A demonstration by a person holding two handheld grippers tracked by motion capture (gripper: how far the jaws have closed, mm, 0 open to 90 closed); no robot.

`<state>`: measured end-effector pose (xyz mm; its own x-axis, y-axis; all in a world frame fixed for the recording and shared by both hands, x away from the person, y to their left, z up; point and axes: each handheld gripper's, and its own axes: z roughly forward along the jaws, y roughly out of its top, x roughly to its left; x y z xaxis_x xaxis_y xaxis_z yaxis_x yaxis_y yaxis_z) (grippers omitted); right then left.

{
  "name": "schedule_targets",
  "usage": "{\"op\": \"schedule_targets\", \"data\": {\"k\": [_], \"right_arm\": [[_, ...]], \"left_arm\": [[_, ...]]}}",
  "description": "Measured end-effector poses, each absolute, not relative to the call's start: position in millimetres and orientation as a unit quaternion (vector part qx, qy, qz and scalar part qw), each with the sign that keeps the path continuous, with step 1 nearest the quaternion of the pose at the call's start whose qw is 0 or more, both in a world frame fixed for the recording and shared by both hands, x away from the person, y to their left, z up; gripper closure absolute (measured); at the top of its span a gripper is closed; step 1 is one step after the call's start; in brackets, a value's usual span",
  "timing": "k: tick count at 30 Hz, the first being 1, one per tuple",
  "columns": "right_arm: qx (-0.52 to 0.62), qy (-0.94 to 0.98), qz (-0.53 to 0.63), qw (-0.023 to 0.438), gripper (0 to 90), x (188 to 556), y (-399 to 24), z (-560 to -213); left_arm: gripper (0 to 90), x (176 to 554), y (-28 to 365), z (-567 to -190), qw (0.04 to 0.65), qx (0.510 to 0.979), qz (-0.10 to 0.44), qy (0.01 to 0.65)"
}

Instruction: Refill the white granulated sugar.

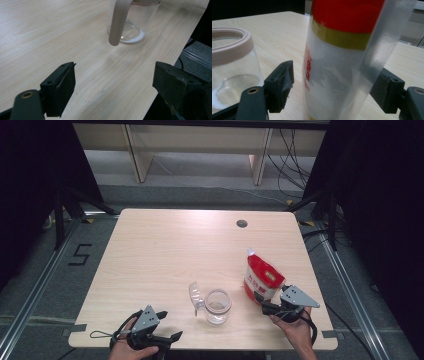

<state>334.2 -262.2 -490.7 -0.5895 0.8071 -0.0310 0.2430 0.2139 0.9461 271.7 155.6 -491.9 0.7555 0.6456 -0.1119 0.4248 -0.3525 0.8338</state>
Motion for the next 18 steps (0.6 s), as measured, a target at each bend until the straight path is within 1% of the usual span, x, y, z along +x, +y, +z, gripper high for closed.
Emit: {"op": "schedule_targets", "data": {"k": [3, 4, 5, 6, 7, 8, 9, 10, 11, 13, 18], "right_arm": [[0.350, 0.726, 0.518, 0.286, 26.5, 336.9, -260.9, -492.8], [0.358, 0.730, 0.517, 0.269, 26.2, 335.6, -260.1, -492.9], [0.362, 0.728, 0.517, 0.266, 26.0, 335.7, -259.5, -493.4], [0.352, 0.730, 0.518, 0.274, 26.0, 338.3, -260.5, -493.8], [0.362, 0.729, 0.518, 0.265, 25.8, 336.3, -259.2, -493.8], [0.341, 0.731, 0.518, 0.286, 25.8, 340.2, -261.5, -494.1], [0.351, 0.730, 0.520, 0.272, 25.5, 339.2, -260.1, -495.0], [0.354, 0.727, 0.522, 0.273, 25.4, 339.7, -259.6, -495.6], [0.349, 0.725, 0.524, 0.280, 25.4, 341.0, -259.7, -496.1], [0.349, 0.728, 0.520, 0.278, 25.4, 340.6, -259.7, -495.6], [0.339, 0.728, 0.520, 0.291, 25.4, 343.6, -259.0, -497.2]], "left_arm": [[18.1, 271.5, 155.8, -491.4, 0.462, 0.815, 0.121, 0.328], [18.1, 271.7, 155.8, -491.6, 0.462, 0.815, 0.121, 0.328], [18.1, 271.6, 155.4, -492.0, 0.465, 0.813, 0.118, 0.330], [18.1, 272.5, 157.6, -491.4, 0.451, 0.823, 0.123, 0.323], [18.1, 272.1, 157.3, -491.6, 0.451, 0.821, 0.121, 0.327], [18.1, 271.2, 156.1, -492.0, 0.457, 0.815, 0.118, 0.335], [18.1, 270.6, 154.7, -492.2, 0.466, 0.810, 0.114, 0.338], [18.1, 270.5, 155.0, -492.1, 0.463, 0.812, 0.114, 0.337], [18.1, 270.2, 154.6, -492.3, 0.464, 0.811, 0.112, 0.339], [18.1, 270.7, 154.5, -492.9, 0.463, 0.813, 0.112, 0.335], [18.1, 270.1, 154.0, -492.6, 0.460, 0.814, 0.115, 0.336]]}}
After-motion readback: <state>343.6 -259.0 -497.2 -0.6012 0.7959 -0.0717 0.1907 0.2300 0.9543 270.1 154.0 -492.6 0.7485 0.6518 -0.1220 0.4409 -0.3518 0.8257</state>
